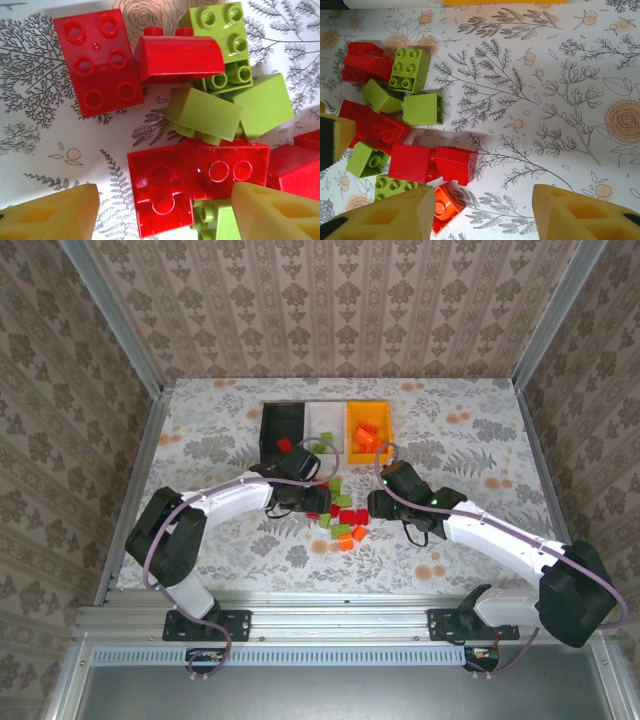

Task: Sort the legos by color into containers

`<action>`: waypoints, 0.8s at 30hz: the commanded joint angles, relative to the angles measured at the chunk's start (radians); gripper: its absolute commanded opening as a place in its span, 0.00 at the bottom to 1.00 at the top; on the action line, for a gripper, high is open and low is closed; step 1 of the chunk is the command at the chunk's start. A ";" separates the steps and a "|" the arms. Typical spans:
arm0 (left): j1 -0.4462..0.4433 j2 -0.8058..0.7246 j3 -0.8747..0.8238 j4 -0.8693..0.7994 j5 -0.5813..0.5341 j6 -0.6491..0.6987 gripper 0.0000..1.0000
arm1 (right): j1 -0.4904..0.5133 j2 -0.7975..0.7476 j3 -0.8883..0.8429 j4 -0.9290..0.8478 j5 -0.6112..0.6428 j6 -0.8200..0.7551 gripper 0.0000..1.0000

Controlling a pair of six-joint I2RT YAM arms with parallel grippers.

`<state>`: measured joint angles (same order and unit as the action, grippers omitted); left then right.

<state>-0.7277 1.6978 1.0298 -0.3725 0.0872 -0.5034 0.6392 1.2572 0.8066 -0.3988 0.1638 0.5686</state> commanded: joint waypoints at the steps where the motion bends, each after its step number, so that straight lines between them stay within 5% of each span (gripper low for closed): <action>1: 0.002 0.021 -0.011 0.028 -0.001 -0.011 0.67 | 0.004 -0.021 -0.011 -0.008 -0.002 0.016 0.55; 24: 0.055 -0.052 -0.152 0.107 0.009 -0.029 0.51 | 0.036 0.007 0.016 -0.011 0.009 0.023 0.55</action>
<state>-0.6788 1.6402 0.8635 -0.2352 0.0837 -0.5392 0.6643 1.2579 0.8066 -0.3992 0.1642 0.5800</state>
